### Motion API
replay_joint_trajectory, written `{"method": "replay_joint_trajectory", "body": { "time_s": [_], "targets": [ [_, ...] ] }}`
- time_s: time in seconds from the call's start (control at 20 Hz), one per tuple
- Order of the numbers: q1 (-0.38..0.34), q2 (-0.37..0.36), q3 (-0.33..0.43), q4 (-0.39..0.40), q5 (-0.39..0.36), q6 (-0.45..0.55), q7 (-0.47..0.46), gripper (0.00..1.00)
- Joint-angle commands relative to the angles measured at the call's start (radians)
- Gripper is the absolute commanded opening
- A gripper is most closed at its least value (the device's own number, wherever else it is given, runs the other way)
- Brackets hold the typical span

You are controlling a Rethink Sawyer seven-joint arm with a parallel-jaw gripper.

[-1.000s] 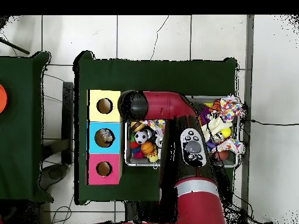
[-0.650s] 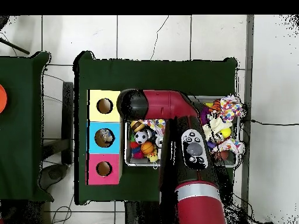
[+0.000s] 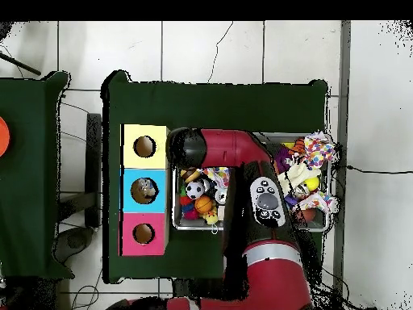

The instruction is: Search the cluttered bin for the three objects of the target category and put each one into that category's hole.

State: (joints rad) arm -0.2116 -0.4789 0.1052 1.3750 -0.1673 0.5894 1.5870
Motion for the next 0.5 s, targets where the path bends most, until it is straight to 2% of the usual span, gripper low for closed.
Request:
{"method": "replay_joint_trajectory", "body": {
  "time_s": [0.05,0.5],
  "targets": [
    [-0.024,0.101,0.039,0.018,-0.034,-0.042,0.063,0.0],
    [-0.027,0.125,0.035,0.03,-0.049,-0.096,0.065,0.0]
  ]
}}
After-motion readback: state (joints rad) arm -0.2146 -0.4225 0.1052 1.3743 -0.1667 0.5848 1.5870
